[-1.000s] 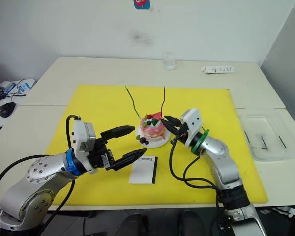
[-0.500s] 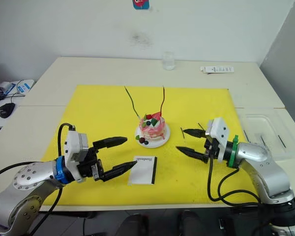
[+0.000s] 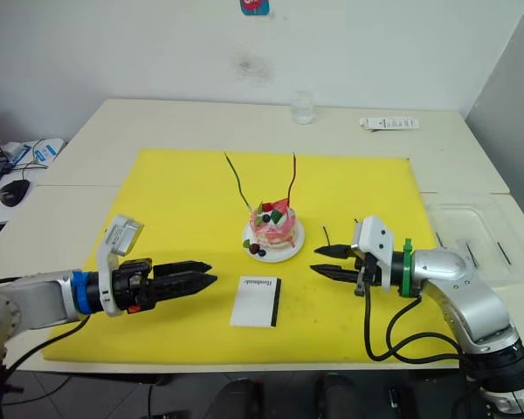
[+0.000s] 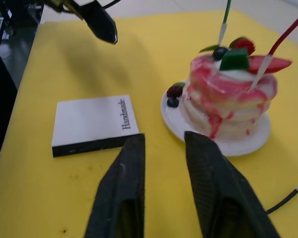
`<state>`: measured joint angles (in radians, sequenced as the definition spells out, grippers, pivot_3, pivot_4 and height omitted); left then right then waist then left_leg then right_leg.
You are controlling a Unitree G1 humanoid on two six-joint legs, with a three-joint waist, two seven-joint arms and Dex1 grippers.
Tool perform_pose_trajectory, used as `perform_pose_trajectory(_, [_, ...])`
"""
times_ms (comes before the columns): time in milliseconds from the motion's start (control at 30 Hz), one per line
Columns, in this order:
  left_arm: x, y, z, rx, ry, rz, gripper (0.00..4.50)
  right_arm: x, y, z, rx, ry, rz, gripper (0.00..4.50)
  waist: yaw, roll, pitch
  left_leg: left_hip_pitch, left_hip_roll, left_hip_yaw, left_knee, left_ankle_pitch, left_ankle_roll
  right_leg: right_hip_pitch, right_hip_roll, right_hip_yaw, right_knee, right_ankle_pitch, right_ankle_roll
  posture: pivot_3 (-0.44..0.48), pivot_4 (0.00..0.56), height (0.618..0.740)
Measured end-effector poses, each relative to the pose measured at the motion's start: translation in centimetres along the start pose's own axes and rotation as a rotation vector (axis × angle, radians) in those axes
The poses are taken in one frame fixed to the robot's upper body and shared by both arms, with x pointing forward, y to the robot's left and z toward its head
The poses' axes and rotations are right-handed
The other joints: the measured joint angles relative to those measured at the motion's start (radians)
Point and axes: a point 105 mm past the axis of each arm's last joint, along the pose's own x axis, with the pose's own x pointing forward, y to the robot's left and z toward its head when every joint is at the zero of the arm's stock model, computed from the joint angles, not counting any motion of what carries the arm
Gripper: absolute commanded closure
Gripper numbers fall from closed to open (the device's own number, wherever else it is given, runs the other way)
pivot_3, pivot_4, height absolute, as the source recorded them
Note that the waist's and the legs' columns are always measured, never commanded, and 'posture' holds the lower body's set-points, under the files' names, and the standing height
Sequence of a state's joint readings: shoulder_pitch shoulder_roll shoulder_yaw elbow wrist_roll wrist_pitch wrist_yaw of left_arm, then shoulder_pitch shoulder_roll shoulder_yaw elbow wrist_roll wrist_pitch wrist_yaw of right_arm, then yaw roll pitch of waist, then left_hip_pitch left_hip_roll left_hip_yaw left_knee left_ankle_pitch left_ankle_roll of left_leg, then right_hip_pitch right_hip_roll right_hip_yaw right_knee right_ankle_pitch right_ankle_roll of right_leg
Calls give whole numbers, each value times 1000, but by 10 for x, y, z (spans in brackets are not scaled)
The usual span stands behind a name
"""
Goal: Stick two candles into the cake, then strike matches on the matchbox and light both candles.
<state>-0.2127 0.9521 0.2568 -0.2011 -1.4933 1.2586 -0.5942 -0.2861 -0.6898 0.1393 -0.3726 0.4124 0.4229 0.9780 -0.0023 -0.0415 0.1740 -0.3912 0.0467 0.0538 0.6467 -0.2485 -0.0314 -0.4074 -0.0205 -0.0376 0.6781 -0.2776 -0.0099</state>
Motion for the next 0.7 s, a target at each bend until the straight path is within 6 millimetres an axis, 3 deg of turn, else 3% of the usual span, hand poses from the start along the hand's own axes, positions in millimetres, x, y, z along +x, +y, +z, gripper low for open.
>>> perform_pose_trajectory(33, [-1, 0, 0, -48, 16, -12, 0, 2, 1, -2, 2, 4, 1, 4473, 0, 0, 0, 0, 0, 0, 0, 0, 0, 0, 0, 0, 0, 0, 0, 0, 150, 740])
perform_pose_trajectory(267, [2, 9, -15, -313, 148, -62, 0, 20, 9, -24, -15, 63, 6, 4473, -2, 0, 0, 1, 0, 0, 0, 0, 0, 0, 0, 0, 1, 0, 0, 0, 150, 740])
perform_pose_trajectory(700, [27, 33, -30, -490, 249, 21, 0, 39, 17, -36, -51, 113, 49, 4473, -2, 0, 0, 1, 0, 0, 1, 1, -1, 0, 0, 0, 2, 0, -1, 0, 150, 740])
